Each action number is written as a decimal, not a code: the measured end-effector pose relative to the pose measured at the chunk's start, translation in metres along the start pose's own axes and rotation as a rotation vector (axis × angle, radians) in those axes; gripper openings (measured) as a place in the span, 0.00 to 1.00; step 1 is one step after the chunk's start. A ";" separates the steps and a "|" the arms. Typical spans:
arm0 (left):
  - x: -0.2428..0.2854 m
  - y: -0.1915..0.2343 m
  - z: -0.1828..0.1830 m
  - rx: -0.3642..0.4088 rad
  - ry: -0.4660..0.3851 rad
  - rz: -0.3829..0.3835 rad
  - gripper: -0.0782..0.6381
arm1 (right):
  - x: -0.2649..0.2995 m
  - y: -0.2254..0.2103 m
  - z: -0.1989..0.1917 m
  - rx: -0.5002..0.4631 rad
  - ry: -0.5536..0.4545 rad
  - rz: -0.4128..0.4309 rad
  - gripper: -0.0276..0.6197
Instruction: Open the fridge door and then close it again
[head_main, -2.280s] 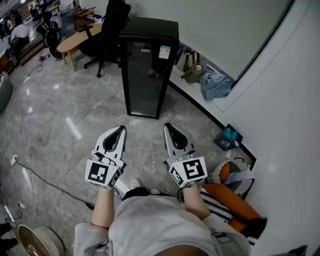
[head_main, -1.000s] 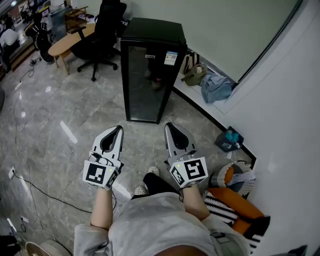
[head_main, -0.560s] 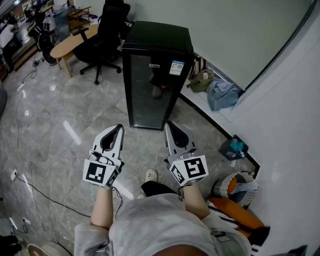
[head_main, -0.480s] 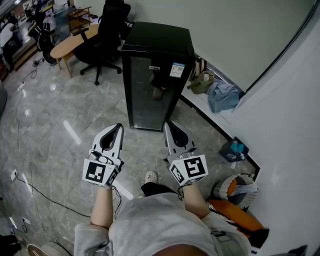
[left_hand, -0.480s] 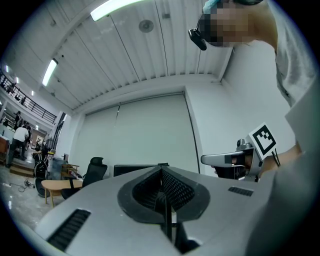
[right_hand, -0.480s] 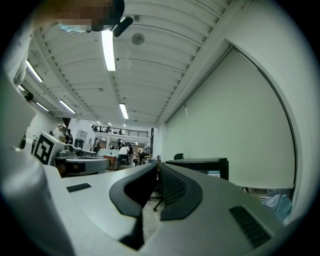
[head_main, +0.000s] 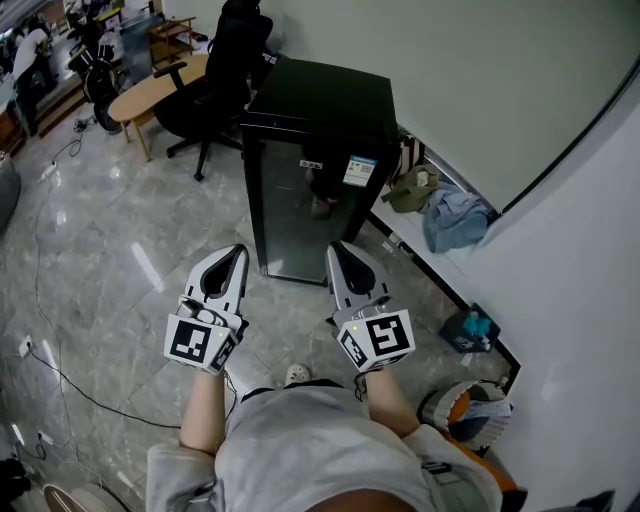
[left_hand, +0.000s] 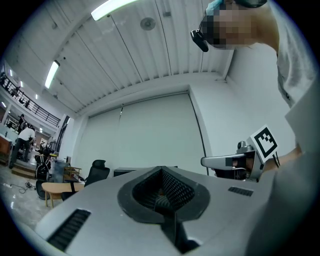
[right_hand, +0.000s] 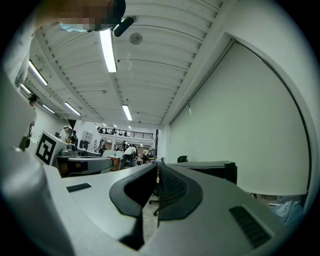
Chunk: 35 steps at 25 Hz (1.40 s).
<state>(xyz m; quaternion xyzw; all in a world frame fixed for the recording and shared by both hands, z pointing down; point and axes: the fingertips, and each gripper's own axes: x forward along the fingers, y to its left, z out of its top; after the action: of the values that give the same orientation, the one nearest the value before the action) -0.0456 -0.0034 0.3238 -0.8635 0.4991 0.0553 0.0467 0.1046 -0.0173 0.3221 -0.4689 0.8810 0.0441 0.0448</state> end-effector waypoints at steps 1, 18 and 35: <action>0.005 0.000 0.003 -0.003 -0.017 0.008 0.13 | 0.003 -0.005 -0.001 0.007 0.000 0.002 0.08; 0.057 0.056 -0.022 -0.007 0.087 -0.014 0.13 | 0.086 -0.023 -0.018 0.047 0.020 0.002 0.08; 0.135 0.134 -0.085 -0.042 0.194 -0.132 0.13 | 0.167 -0.060 -0.075 0.070 0.146 -0.167 0.08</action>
<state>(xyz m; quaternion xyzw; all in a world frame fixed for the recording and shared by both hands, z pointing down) -0.0906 -0.1977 0.3850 -0.8965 0.4422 -0.0211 -0.0163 0.0586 -0.1972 0.3739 -0.5408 0.8408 -0.0251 0.0003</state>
